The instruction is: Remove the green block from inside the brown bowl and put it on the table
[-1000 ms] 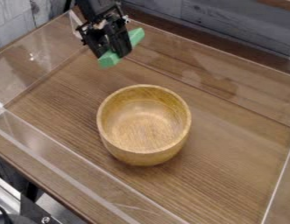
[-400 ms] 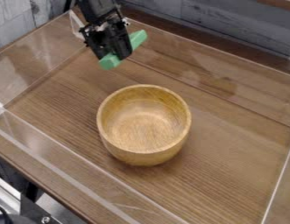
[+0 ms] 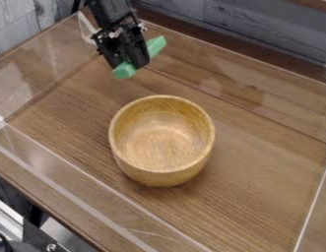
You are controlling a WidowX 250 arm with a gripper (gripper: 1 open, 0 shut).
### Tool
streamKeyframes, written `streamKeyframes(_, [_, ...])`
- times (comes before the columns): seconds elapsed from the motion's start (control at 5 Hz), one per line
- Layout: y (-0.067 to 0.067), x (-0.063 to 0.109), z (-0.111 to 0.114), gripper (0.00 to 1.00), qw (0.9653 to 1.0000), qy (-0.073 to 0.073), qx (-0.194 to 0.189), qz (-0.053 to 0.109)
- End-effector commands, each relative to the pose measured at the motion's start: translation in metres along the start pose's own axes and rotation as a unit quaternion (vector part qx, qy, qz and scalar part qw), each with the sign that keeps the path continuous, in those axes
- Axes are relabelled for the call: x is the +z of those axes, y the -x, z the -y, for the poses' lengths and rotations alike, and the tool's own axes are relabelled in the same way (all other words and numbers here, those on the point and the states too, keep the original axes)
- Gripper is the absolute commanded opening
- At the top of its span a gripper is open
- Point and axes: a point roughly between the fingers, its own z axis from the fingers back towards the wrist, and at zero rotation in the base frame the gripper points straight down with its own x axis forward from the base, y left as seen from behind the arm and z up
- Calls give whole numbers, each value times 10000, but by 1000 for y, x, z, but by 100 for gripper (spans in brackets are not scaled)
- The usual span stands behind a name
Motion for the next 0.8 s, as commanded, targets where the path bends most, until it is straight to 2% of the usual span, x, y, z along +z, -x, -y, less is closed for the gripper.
streamKeyframes(0.0, [-5,17,4,0,9995,-114,-180,221])
streamKeyframes(0.6, [-8,16,-2,0,9998,17,-148,167])
